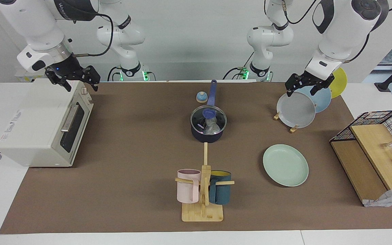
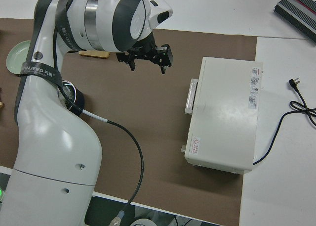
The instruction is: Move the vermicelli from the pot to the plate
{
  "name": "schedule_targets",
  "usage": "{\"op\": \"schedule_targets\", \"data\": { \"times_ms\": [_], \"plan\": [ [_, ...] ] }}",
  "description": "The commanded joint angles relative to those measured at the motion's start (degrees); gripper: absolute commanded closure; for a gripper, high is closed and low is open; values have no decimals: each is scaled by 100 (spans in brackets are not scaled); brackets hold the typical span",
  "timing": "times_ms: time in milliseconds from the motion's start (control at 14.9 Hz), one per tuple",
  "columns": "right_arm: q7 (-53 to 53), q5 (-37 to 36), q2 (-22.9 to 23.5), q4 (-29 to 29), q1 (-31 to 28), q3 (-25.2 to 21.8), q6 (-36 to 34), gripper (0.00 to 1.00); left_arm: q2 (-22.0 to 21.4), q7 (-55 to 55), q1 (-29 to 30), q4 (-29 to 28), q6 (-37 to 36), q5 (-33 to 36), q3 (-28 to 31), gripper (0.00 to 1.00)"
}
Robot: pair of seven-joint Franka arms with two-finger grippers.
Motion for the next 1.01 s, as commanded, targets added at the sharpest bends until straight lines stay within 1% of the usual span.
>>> {"op": "schedule_targets", "data": {
  "times_ms": [0, 536, 737, 871, 938],
  "plan": [
    [-13, -91, -4, 53, -14, 32, -50, 0, -117, 20, 62, -96, 12, -82, -11, 0],
    [13, -30, -31, 44, -14, 40, 2, 0, -117, 28, 62, -96, 12, -82, -11, 0],
    [-31, 23, -74, -69, -5, 32, 46, 0, -117, 20, 62, -96, 12, -82, -11, 0],
    [-57, 32, -75, -61, 205, 41, 64, 0, -117, 20, 62, -96, 12, -82, -11, 0],
    [-31, 215, -57, -35, 319, 41, 125, 0, -117, 20, 62, -96, 12, -82, -11, 0]
  ]
}}
